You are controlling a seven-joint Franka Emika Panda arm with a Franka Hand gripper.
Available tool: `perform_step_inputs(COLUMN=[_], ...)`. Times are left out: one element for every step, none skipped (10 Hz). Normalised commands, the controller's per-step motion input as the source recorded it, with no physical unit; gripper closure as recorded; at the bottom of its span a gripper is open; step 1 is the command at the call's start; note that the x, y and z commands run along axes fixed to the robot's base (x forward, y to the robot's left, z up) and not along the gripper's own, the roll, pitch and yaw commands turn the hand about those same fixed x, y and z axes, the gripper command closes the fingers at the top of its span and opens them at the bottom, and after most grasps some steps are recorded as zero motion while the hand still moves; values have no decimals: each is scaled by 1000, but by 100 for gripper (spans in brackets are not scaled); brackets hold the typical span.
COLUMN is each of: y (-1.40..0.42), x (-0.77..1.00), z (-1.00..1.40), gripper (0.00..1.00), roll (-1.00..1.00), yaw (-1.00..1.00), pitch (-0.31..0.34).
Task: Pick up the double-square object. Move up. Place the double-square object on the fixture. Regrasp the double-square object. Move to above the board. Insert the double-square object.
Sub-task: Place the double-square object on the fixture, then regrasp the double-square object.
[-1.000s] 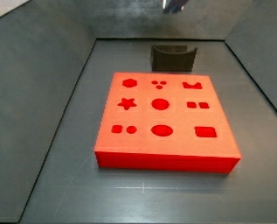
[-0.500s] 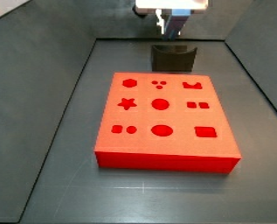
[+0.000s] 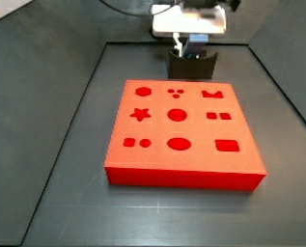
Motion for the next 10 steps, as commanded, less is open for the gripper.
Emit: perform_step_inputs(y=[79,63,0,0,3,2,-2,0,1,-1], x=[128,87,0,0,-7,-24,-27,-35,-36,-31], z=[-595,-470,0,1000,1000,1000,1000,1000,912,685], gripper=[100,100,0,0,0,0,0,0,0,0], roll=[-160,-125,0,-39,-32,4,32,45,52,49], yaw=[-102,-91,0,-11,-6,-10,-16,-24,-28,-34], pitch=[31,24,0,64,68,70,69,69,66,57])
